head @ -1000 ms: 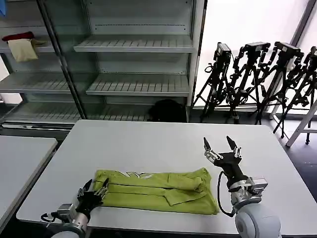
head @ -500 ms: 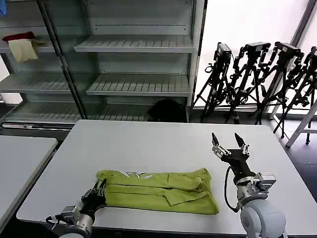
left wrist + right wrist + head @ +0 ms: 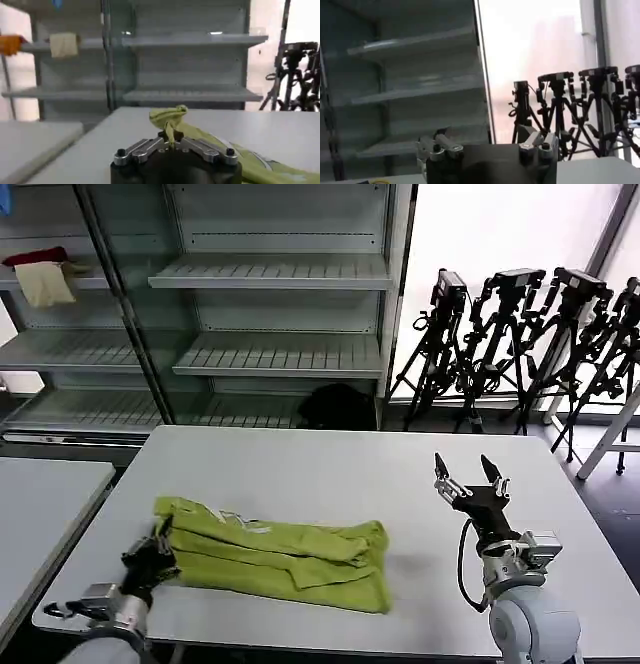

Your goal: Fold and organize the clothes.

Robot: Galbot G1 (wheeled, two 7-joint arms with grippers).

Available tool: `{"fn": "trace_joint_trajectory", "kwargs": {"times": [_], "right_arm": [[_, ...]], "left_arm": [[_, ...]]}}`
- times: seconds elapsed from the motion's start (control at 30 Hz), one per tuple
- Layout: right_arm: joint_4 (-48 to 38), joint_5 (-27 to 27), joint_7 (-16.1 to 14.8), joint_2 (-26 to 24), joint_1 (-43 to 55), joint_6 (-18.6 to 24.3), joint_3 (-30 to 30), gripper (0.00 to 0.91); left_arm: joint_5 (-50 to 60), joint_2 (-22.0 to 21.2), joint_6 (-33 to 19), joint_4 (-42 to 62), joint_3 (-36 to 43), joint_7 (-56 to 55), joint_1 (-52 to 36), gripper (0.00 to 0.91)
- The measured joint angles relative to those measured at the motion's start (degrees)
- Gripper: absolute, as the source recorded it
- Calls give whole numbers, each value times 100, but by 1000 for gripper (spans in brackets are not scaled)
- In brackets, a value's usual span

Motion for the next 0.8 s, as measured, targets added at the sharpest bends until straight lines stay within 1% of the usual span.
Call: {"fn": "trace_joint_trajectory", "kwargs": {"times": [0.23, 0.3, 0.4, 0.5, 0.6, 0.8], "right_arm": [[-130, 6, 49, 2, -60, -8, 16, 907], [-150, -9, 62, 10, -83, -15, 13, 907], [-151, -28, 67, -1, -108, -25, 17, 907], [-153, -28, 67, -26, -142, -25, 43, 907], [-172, -28, 65, -51, -187, -15, 75, 907], [-171, -33, 63, -56, -291, 25, 140, 907]], "left_arm": [[252, 985, 117, 307, -1020, 559, -86, 0], [258, 1171, 178, 322, -1209, 654, -85, 0], [263, 1326, 263, 248, -1344, 727, -122, 0], [263, 1316, 364, 46, -1309, 745, -175, 0], [260, 1148, 490, -224, -1066, 710, -234, 0], [397, 670, 731, -593, -101, 507, -382, 0]]}}
